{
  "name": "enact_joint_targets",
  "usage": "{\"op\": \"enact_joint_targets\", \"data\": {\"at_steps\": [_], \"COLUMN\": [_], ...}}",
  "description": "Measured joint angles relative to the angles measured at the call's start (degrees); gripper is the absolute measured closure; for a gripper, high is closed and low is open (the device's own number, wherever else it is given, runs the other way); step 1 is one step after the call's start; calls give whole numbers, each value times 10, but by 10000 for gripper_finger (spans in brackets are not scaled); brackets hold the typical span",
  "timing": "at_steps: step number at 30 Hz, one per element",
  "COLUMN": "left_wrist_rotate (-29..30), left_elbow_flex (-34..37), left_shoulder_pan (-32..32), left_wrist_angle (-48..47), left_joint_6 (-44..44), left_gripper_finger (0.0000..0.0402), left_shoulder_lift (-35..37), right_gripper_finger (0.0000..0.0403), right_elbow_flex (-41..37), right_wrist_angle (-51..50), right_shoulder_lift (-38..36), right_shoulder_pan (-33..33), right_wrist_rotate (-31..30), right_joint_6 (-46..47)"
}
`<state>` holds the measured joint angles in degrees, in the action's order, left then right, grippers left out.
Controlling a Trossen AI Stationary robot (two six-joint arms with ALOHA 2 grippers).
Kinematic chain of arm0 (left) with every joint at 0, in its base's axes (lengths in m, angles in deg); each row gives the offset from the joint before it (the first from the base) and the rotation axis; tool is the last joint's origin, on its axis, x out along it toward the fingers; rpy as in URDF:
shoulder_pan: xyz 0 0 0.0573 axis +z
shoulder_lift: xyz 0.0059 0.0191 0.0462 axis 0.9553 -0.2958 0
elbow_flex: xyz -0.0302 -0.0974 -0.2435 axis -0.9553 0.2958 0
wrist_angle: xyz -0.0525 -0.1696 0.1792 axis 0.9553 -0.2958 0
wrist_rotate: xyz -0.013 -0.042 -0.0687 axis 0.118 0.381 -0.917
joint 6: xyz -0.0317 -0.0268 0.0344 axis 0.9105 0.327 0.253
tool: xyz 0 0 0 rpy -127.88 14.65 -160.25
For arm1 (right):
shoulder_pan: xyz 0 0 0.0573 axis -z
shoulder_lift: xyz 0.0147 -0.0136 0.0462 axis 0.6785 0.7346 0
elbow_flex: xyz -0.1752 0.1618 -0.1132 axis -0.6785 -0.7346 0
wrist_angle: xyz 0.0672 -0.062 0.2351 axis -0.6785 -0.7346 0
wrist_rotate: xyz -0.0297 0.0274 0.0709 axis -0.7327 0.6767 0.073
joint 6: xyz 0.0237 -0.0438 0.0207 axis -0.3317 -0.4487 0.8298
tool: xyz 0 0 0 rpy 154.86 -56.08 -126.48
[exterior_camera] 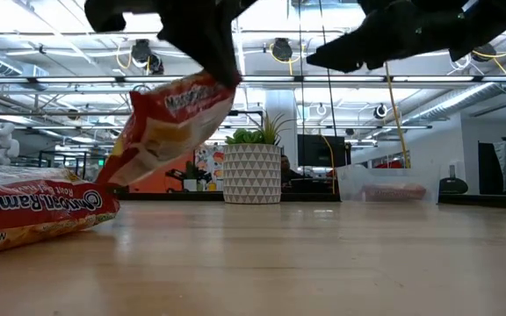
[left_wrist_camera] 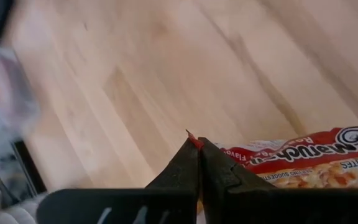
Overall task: Sort Maruchan noodles
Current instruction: Put the top red noodle pack into the transparent bin
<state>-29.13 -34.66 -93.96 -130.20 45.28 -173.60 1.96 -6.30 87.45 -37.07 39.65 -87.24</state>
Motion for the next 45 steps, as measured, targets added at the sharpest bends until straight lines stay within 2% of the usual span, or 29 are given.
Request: {"op": "enact_joint_targets", "data": {"at_steps": [4, 8, 12, 21, 33, 40, 45], "left_wrist_rotate": [-5, -5, -8, -4, -4, 1, 5], "left_elbow_flex": [0, 0, 0, 0, 0, 0, 0], "left_shoulder_pan": [-17, -38, -60, -95, -129, -140, -139], "left_wrist_angle": [18, 43, 61, 83, 84, 84, 84], "left_joint_6": [-33, -71, -94, -104, -120, -126, -125], "left_gripper_finger": [401, 401, 401, 401, 401, 401, 401], "left_shoulder_lift": [4, 17, 39, 72, 74, 74, 74], "right_gripper_finger": [138, 138, 138, 138, 135, 120, 120], "right_elbow_flex": [0, 0, 6, 86, 206, 277, 305], "right_wrist_angle": [11, 35, 70, 66, 55, -22, -46], "right_shoulder_lift": [23, 47, 72, 166, 275, 319, 349], "right_shoulder_pan": [-34, -47, -45, -68, -114, -152, -166], "right_wrist_rotate": [3, 7, 65, 98, 126, 136, 137], "right_joint_6": [-42, -29, -3, 22, 42, -27, -32]}}
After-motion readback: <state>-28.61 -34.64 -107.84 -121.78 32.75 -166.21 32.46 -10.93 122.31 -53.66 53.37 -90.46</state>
